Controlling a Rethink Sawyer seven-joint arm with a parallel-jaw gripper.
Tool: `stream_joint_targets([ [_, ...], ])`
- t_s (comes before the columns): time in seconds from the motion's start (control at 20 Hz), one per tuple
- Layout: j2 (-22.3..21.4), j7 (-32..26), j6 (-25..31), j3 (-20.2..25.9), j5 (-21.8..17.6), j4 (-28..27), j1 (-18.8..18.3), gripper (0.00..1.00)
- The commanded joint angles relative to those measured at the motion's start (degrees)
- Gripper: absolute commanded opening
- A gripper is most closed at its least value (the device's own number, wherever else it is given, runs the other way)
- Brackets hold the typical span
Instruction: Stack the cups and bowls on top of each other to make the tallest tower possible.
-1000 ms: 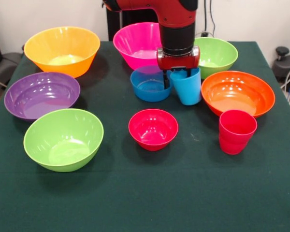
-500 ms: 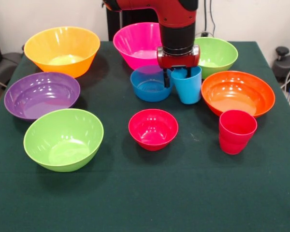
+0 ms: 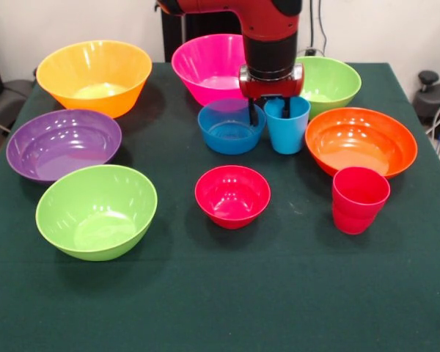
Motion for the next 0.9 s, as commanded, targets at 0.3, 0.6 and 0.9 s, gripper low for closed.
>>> stream_joint_targets([
  [0.3,-0.56,4.07,7.59,3.83,3.19,-5.78,1.35,1.0],
  [0.6,-0.29,3.94,9.63,3.73,4.2,-7.5,1.83,1.0],
  [0.9,-0.33,4.49,9.61,3.75,4.65,-7.74,2.04,0.0],
])
